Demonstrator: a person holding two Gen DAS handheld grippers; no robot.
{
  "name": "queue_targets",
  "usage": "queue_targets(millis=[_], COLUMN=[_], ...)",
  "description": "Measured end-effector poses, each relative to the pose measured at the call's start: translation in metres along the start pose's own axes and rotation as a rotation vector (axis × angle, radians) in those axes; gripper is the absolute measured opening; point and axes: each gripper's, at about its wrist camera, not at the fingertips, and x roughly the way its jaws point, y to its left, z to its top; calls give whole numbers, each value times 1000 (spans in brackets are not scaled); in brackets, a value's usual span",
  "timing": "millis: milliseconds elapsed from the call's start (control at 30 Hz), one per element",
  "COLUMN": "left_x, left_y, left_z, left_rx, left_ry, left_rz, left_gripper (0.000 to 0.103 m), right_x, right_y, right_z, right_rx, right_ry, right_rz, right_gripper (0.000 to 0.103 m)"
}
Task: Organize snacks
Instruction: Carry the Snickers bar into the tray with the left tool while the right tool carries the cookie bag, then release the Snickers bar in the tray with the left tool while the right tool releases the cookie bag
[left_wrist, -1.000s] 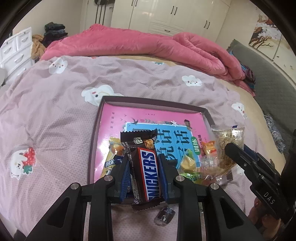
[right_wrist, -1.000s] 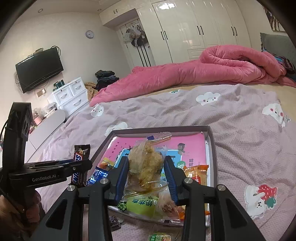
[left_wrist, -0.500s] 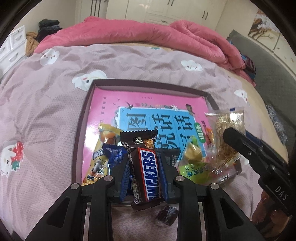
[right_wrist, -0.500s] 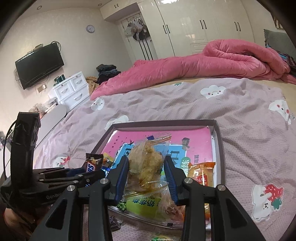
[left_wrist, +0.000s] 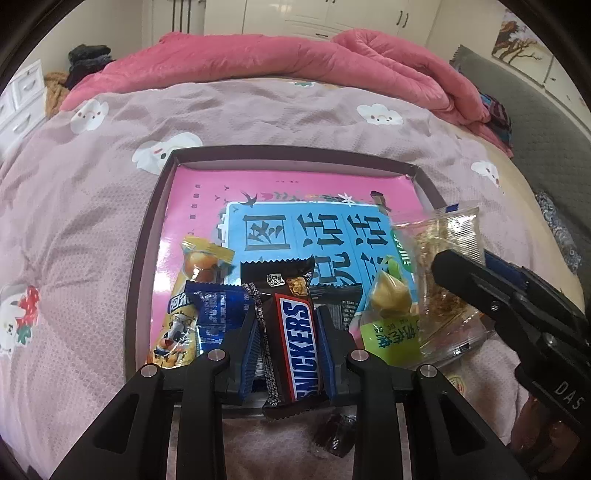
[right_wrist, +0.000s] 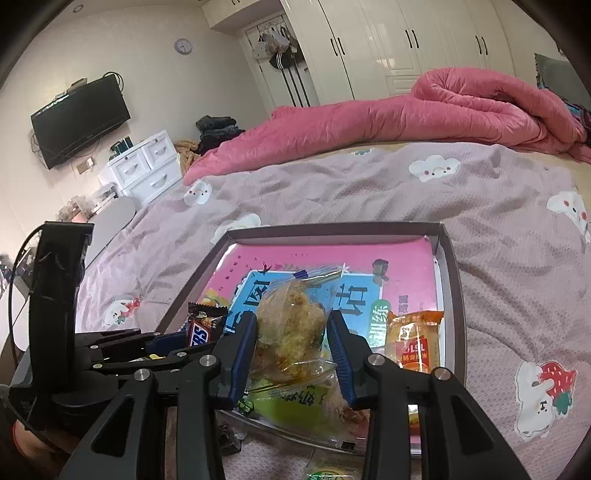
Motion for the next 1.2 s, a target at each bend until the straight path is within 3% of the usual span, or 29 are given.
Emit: queue_targets(millis=[633,1200], left_x=[4,1], left_y=[-2,-8], left_z=[1,2], left_rx=[14,24], left_ry=[6,-1], left_rz=[1,-14], left_gripper=[30,30], right_x=[21,18], right_y=[1,-4], right_z=[-14,-12], right_rx=[-17,-2], right_ry=[108,103], right_rz=[-20,-36], right_gripper=[40,45])
